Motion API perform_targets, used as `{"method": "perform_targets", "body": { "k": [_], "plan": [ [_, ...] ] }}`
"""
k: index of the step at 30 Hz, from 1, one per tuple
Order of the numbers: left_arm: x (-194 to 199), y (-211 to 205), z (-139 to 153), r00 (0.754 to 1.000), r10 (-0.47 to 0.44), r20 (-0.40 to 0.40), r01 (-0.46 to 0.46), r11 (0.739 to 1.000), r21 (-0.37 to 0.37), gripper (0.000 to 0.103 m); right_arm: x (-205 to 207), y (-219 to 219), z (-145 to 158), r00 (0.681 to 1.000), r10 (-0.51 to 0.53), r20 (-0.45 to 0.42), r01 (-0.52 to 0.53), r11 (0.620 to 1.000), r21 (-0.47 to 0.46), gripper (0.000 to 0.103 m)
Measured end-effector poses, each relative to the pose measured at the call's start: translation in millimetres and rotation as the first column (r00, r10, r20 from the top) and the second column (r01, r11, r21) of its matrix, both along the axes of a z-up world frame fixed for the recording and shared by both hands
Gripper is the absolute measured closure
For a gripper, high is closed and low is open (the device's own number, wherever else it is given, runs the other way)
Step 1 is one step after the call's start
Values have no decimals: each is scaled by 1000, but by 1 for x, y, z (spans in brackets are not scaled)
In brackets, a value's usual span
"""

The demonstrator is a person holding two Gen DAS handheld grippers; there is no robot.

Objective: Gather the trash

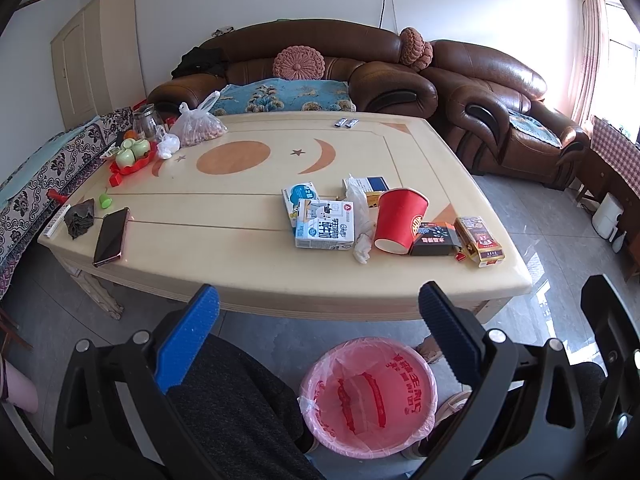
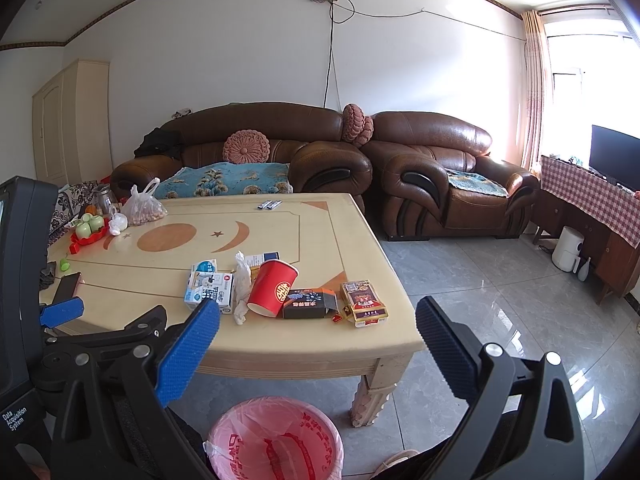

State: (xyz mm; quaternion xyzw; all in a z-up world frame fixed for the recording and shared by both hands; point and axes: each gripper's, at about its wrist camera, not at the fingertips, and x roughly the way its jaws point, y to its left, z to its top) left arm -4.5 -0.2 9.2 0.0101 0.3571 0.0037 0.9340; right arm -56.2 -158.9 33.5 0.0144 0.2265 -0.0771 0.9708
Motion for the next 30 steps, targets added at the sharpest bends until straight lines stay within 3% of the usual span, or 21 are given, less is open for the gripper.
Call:
{"method": "perform_targets", "body": {
  "k": [30],
  "plan": [
    [-1, 3, 7, 1000, 3, -3, -3, 1000, -2, 5, 0, 4, 1, 1000, 5, -6, -5, 1000, 4, 7]
  ]
}}
